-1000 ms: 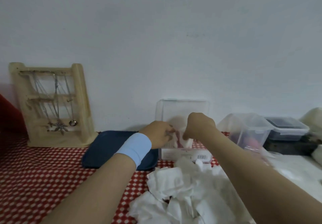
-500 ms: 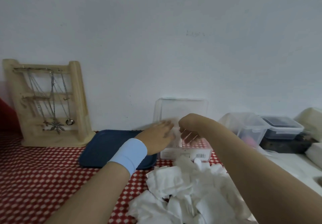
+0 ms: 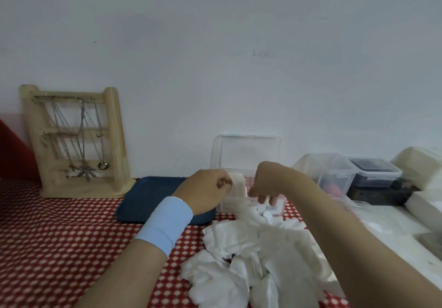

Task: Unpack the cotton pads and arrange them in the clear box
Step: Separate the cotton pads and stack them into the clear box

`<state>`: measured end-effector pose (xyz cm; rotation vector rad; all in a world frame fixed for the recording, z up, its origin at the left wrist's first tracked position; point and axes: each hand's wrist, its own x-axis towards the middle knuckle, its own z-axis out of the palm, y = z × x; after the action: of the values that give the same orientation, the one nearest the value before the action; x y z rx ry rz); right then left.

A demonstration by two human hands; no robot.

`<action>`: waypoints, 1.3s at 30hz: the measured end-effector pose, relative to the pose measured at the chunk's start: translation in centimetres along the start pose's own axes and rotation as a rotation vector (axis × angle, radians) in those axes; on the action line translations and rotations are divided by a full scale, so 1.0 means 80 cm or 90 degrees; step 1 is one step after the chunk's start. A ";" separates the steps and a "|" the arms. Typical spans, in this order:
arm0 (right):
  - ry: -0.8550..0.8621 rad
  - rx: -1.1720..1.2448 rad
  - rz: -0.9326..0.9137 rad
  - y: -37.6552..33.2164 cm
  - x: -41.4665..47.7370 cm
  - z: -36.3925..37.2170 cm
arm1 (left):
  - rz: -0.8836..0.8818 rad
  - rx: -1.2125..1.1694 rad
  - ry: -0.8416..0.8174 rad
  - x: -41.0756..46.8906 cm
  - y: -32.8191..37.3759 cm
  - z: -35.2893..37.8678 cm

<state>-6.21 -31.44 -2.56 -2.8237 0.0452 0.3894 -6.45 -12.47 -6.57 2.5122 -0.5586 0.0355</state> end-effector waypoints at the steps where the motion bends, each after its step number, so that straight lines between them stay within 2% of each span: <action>1: -0.003 -0.057 0.005 -0.002 -0.010 0.004 | -0.010 0.004 -0.034 -0.005 0.002 0.002; 3: 0.074 -0.128 -0.001 -0.008 -0.022 0.011 | -0.023 0.030 -0.096 -0.013 0.008 0.010; 5: 0.138 -0.126 -0.016 -0.014 -0.032 0.013 | -0.044 0.044 -0.138 -0.019 0.011 0.019; 9: 0.120 -0.191 -0.025 -0.015 -0.048 0.019 | -0.102 0.033 -0.166 -0.021 0.012 0.036; 15: 0.114 -0.246 -0.058 -0.007 -0.031 0.057 | -0.091 0.027 -0.185 -0.023 0.016 0.037; 18: 0.144 -0.147 -0.082 0.008 -0.028 0.055 | -0.092 -0.033 -0.152 -0.030 0.010 0.033; 22: 0.176 0.171 -0.127 0.020 -0.041 0.029 | -0.081 -0.149 -0.060 -0.037 0.005 0.025; 24: 0.149 0.326 -0.148 0.023 -0.050 0.018 | -0.088 -0.288 -0.030 -0.039 0.008 0.020; 26: 0.119 0.419 -0.162 0.022 -0.057 0.013 | -0.102 -0.460 -0.028 -0.041 0.014 0.014; 29: 0.102 0.443 -0.158 0.016 -0.061 0.017 | -0.107 -0.603 -0.037 -0.045 0.021 0.010; 34: 0.072 0.492 -0.150 0.009 -0.058 0.029 | -0.128 -0.588 -0.007 -0.052 0.014 0.015; 39: 0.040 0.552 -0.130 0.006 -0.056 0.039 | -0.155 -0.646 -0.040 -0.057 0.000 0.010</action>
<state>-11.40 -31.07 -4.33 -1.9578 -0.0504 0.1686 -10.66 -11.16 -7.92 1.5658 -0.1937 -0.3350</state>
